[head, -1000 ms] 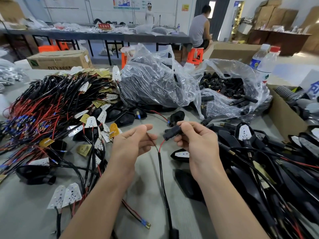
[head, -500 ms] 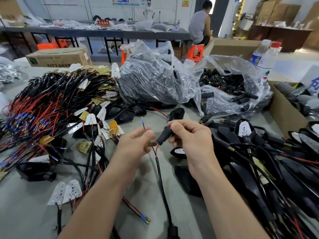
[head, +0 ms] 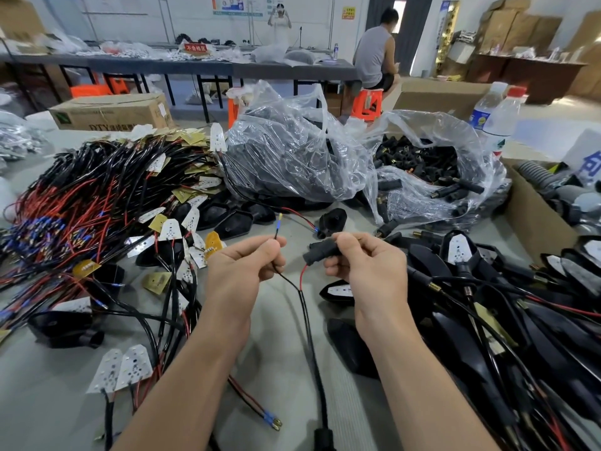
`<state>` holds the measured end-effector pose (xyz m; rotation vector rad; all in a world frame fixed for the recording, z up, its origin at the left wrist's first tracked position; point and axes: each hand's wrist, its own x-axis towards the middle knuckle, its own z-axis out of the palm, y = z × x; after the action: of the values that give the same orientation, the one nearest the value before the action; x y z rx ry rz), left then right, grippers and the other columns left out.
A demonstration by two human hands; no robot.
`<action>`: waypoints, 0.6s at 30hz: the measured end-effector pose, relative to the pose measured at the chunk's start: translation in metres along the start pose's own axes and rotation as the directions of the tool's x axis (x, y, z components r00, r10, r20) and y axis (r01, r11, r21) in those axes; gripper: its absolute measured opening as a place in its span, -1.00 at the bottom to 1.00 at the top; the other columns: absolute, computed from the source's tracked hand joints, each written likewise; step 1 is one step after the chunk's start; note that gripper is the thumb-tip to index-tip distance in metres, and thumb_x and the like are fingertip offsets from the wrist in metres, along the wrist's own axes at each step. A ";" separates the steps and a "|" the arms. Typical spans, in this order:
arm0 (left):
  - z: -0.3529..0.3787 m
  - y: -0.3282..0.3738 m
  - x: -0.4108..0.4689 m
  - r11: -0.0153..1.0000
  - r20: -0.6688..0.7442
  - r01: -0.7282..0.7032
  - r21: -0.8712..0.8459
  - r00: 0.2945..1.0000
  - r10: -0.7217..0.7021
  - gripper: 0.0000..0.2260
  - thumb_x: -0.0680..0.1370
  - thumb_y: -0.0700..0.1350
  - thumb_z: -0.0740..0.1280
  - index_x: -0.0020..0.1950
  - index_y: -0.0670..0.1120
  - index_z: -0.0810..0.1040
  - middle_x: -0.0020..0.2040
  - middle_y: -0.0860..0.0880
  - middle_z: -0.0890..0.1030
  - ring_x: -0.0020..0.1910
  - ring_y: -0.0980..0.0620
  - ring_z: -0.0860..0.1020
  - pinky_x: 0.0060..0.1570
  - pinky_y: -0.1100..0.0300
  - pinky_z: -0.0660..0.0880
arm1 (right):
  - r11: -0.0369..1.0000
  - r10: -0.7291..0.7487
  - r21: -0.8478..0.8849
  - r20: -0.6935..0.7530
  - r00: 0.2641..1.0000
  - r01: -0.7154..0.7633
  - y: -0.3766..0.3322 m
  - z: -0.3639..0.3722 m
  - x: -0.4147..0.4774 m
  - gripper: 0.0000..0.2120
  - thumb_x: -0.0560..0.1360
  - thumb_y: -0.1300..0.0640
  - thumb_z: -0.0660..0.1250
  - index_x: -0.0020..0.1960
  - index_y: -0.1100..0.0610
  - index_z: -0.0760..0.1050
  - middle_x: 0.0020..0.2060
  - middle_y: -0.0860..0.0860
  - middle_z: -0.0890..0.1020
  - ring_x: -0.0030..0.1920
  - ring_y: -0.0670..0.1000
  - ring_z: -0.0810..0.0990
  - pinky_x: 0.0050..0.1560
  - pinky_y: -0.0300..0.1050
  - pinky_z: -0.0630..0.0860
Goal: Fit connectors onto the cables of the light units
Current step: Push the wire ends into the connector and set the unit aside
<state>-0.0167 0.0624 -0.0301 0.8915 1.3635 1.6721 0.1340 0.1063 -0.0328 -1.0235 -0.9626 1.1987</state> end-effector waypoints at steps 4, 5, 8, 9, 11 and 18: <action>0.001 -0.001 -0.003 0.964 0.112 -0.100 0.246 0.991 0.075 -0.86 0.52 -0.18 0.41 -0.23 -0.05 0.68 -0.34 -0.11 0.58 -0.28 0.11 0.46 -0.14 0.18 0.36 | 0.993 0.010 0.114 -0.074 0.997 -0.002 -0.001 -0.001 0.001 -0.82 0.62 0.29 0.32 -0.12 0.23 0.65 -0.36 0.12 0.68 -0.45 0.02 0.59 -0.35 -0.18 0.58; 0.001 -0.002 -0.004 0.935 0.145 -0.125 0.331 0.986 0.080 -0.89 0.49 -0.12 0.42 -0.24 0.00 0.68 -0.31 -0.17 0.60 -0.29 0.10 0.45 -0.16 0.15 0.35 | 0.991 0.008 0.130 -0.074 0.997 0.002 -0.001 -0.001 0.001 -0.81 0.62 0.30 0.31 -0.12 0.23 0.65 -0.35 0.12 0.68 -0.44 0.01 0.59 -0.36 -0.19 0.58; 0.001 -0.006 -0.006 0.862 0.160 -0.157 0.483 0.983 0.090 -0.84 0.49 -0.14 0.46 -0.25 0.10 0.69 -0.44 -0.03 0.51 -0.42 0.14 0.36 -0.36 0.24 0.28 | 0.987 0.001 0.158 -0.054 0.999 0.008 -0.002 0.000 0.000 -0.80 0.63 0.32 0.29 -0.11 0.25 0.64 -0.34 0.10 0.68 -0.44 0.00 0.60 -0.38 -0.21 0.58; 0.001 -0.006 -0.006 0.844 0.142 -0.158 0.513 0.985 0.098 -0.81 0.49 -0.15 0.46 -0.25 0.12 0.69 -0.48 0.06 0.47 -0.46 0.17 0.34 -0.43 0.30 0.24 | 0.987 0.000 0.159 -0.044 0.999 0.007 -0.002 0.000 0.000 -0.81 0.63 0.32 0.29 -0.10 0.26 0.64 -0.34 0.09 0.67 -0.43 0.00 0.60 -0.38 -0.21 0.58; 0.001 -0.007 -0.006 0.832 0.110 -0.147 0.535 0.988 0.104 -0.79 0.49 -0.15 0.47 -0.25 0.16 0.68 -0.49 0.11 0.47 -0.48 0.17 0.35 -0.46 0.33 0.27 | 0.989 -0.005 0.145 -0.021 1.000 0.008 -0.002 0.001 0.000 -0.81 0.63 0.32 0.28 -0.09 0.26 0.64 -0.35 0.10 0.67 -0.43 0.00 0.60 -0.38 -0.21 0.57; 0.002 -0.009 -0.003 0.826 0.059 -0.131 0.548 0.991 0.117 -0.79 0.49 -0.13 0.46 -0.27 0.18 0.67 -0.52 0.14 0.47 -0.49 0.15 0.37 -0.46 0.32 0.29 | 0.990 -0.018 0.138 -0.005 1.000 0.019 -0.001 0.001 0.000 -0.79 0.63 0.34 0.27 -0.10 0.24 0.64 -0.34 0.14 0.65 -0.43 0.02 0.59 -0.39 -0.22 0.55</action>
<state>-0.0120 0.0614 -0.0386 1.3451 1.8508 1.3602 0.1333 0.1064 -0.0319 -0.9047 -0.8723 1.2303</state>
